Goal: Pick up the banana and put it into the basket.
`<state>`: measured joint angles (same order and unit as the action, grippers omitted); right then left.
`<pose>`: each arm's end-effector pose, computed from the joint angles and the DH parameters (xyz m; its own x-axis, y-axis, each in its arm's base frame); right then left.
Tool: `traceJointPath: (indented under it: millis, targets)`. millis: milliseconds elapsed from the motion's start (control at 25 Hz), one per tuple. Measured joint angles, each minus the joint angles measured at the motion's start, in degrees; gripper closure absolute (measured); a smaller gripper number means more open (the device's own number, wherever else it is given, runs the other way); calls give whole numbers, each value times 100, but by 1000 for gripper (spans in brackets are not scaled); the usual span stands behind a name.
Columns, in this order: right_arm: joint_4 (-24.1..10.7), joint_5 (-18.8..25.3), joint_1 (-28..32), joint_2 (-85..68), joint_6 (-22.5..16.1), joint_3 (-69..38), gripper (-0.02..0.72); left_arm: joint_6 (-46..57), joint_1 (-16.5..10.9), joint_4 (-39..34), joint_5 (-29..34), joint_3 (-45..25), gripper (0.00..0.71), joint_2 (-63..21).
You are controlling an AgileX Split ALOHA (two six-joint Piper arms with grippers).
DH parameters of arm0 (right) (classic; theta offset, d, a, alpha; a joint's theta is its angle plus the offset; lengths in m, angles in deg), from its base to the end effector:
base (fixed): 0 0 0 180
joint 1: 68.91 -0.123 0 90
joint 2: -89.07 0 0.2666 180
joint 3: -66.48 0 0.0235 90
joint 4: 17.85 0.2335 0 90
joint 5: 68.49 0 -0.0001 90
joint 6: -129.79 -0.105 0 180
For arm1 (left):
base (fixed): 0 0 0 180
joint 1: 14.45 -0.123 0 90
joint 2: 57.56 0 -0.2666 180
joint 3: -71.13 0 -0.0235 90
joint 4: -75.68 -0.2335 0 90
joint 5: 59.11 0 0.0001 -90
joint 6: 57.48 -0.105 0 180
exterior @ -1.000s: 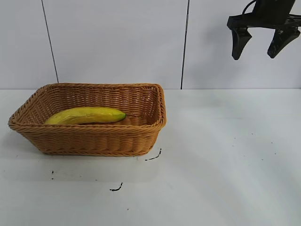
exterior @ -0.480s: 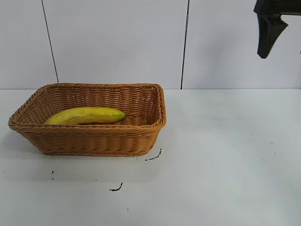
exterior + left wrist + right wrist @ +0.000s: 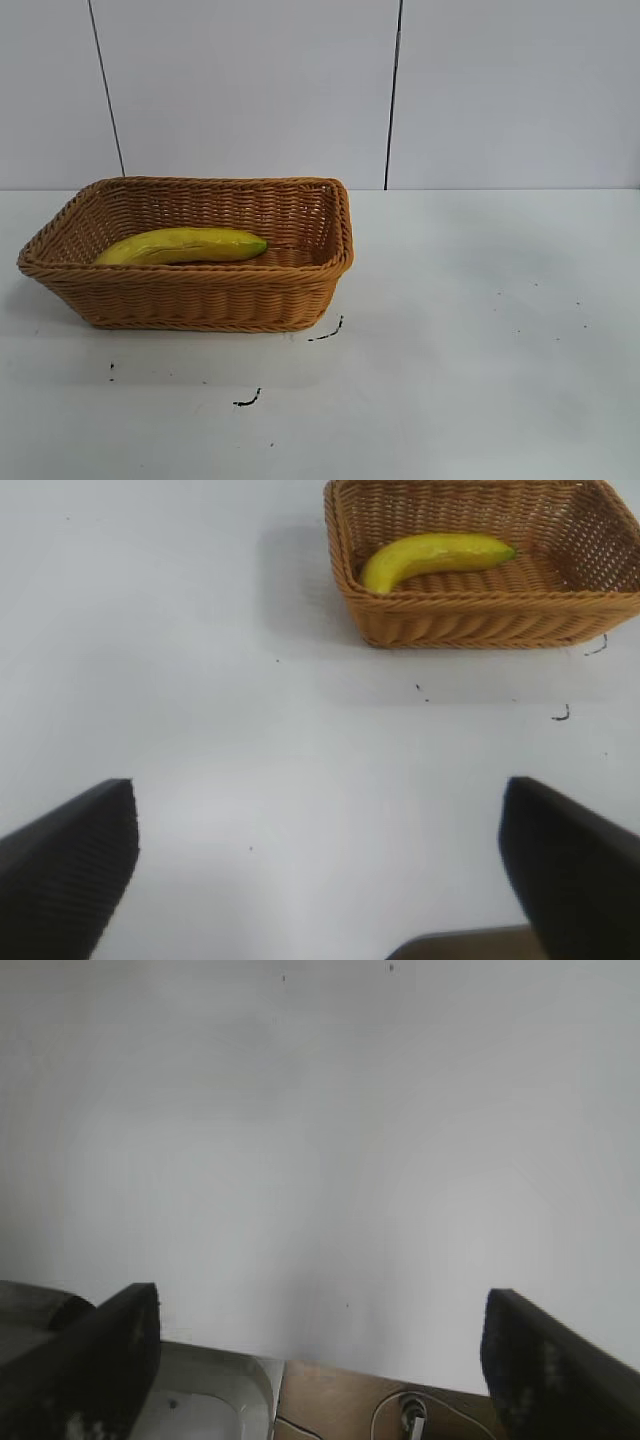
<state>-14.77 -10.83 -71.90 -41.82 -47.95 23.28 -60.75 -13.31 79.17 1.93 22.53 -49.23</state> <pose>0.1118 0.0106 0.2478 -0.8634 -0.0558 -0.5014 -0.0840 0.9959 0.0339 0.0115 -0.0058 0.2595 -0.4662 0.0368 -0.8839 0.0798 0.9968 -0.0006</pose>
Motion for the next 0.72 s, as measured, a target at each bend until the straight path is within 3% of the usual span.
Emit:
traceJointPath:
  millis: [200,720]
  targets:
    - [-18,63,0,-1488,24,-470,78,0,0,0,0,0,15,0]
    - [5,69,0,-4074,35,-499,78,0,0,0,0,0,15,0]
